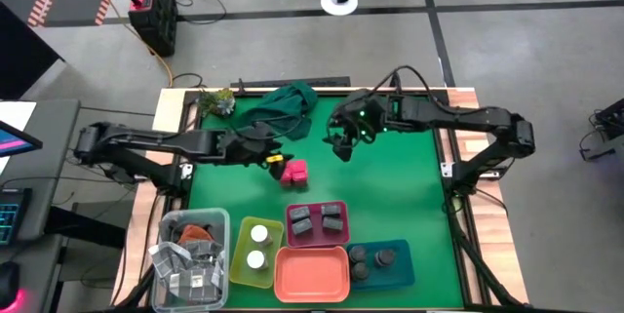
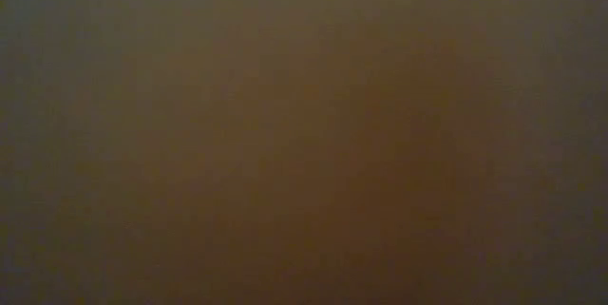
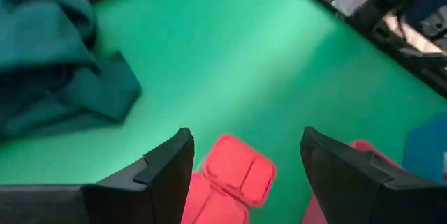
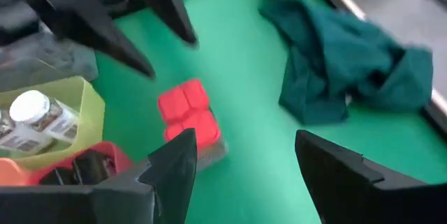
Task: Sort spices by type
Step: Put the left red seasoning can into the orange bin
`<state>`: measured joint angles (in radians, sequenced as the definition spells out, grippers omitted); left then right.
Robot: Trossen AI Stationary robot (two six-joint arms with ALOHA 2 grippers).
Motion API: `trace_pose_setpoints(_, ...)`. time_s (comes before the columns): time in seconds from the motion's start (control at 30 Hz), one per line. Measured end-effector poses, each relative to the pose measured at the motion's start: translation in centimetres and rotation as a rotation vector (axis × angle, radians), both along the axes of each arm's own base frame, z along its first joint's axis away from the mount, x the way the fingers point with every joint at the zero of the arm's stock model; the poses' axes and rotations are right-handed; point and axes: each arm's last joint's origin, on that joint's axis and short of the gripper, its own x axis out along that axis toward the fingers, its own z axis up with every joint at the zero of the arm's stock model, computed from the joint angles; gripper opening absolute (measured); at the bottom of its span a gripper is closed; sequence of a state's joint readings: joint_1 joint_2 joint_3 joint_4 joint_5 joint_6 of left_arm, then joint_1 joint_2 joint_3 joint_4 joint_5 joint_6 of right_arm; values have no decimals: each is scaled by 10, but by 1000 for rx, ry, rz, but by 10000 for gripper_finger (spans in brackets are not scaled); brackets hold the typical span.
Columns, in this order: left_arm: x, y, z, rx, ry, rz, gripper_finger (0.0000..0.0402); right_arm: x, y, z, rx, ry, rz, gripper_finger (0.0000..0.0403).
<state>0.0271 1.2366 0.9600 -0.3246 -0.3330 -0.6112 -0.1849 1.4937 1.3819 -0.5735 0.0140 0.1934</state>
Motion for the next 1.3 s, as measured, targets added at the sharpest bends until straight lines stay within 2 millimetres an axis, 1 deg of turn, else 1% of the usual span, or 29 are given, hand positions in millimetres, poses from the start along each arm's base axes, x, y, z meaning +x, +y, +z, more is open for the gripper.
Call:
trace_pose_setpoints(0.07, 4, 1, -6, -60, 14, -3, 249, 2, -2, 3, -21, -32, 38, 268)
trace_pose_setpoints(0.17, 7, 1, -7, -151, 39, -4, 249, 3, -3, 5, 5, -67, 184, 268)
trace_pose_setpoints(0.23, 5, 1, -3, -162, 75, -12, 249, 3, -1, 5, -14, -70, 256, 268)
trace_pose_setpoints(0.37, 1, 1, 10, -136, 134, -29, 249, 4, 4, 5, -131, -62, 354, 272)
trace_pose_setpoints(0.43, -1, 1, 17, -103, 168, -28, 249, 4, 4, 5, -146, -54, 331, 275)
trace_pose_setpoints(0.53, -4, 5, 24, -79, 193, 3, 254, 1, -1, 2, -121, -20, 286, 282)
trace_pose_setpoints(0.7, -6, 21, 26, -87, 207, 6, 281, -4, -13, -11, -76, 33, 239, 288)
trace_pose_setpoints(0.8, -7, 30, 26, -98, 215, -24, 301, -6, -18, -18, -54, 51, 235, 288)
trace_pose_setpoints(0.93, -8, 36, 26, -71, 234, -78, 327, -6, -15, -20, -52, 60, 245, 289)
trace_pose_setpoints(1.1, -8, 36, 26, 3, 262, -151, 356, -5, -8, -21, -39, 62, 260, 289)
trace_pose_setpoints(1.2, -3, 37, 21, 37, 294, -191, 372, -5, -6, -21, -37, 66, 251, 289)
trace_pose_setpoints(1.3, 7, 38, 10, 39, 339, -226, 388, -4, -4, -21, -44, 69, 248, 289)
